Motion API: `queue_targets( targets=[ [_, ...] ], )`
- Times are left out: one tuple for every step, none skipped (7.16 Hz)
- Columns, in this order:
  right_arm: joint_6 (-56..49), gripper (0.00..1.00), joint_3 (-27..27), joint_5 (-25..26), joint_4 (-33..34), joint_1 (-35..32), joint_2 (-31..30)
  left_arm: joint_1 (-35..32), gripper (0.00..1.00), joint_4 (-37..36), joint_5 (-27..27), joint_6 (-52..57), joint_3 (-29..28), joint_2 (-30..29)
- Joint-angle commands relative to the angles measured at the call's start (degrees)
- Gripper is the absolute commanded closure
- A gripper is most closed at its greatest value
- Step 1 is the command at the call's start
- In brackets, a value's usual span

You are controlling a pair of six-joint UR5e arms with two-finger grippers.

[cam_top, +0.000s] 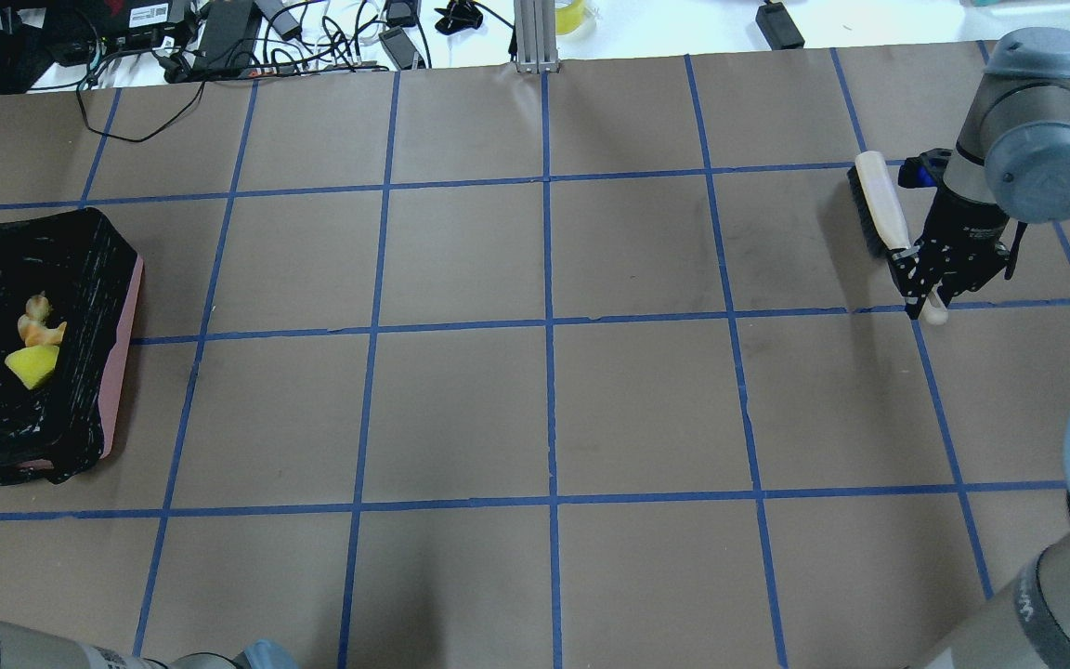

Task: Sweep and dump trash into bin
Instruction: 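Tilt the dustpan over the black trash bag with the left gripper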

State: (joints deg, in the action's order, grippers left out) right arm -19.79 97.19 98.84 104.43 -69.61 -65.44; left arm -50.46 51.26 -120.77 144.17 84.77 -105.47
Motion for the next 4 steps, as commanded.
queue_targets(
  targets=[
    [-0.1,0.20,-0.8,1.9,0.2,0.0,-0.1,-0.2,1.00,5.2,7.6,-0.5,-1.7,0.3],
    [-0.3,0.12,-1.6,1.9,0.5,0.0,-0.4,-0.2,1.00,9.4,13.3,-1.3,-3.2,0.8],
    [-0.3,0.06,-2.2,1.9,0.4,0.0,-0.7,-0.2,1.00,15.2,17.5,-1.4,-5.6,0.9],
    [-0.3,0.01,-3.8,2.1,-0.1,0.0,-1.3,-0.6,1.00,20.8,22.2,-5.9,-7.2,0.9]
  ],
)
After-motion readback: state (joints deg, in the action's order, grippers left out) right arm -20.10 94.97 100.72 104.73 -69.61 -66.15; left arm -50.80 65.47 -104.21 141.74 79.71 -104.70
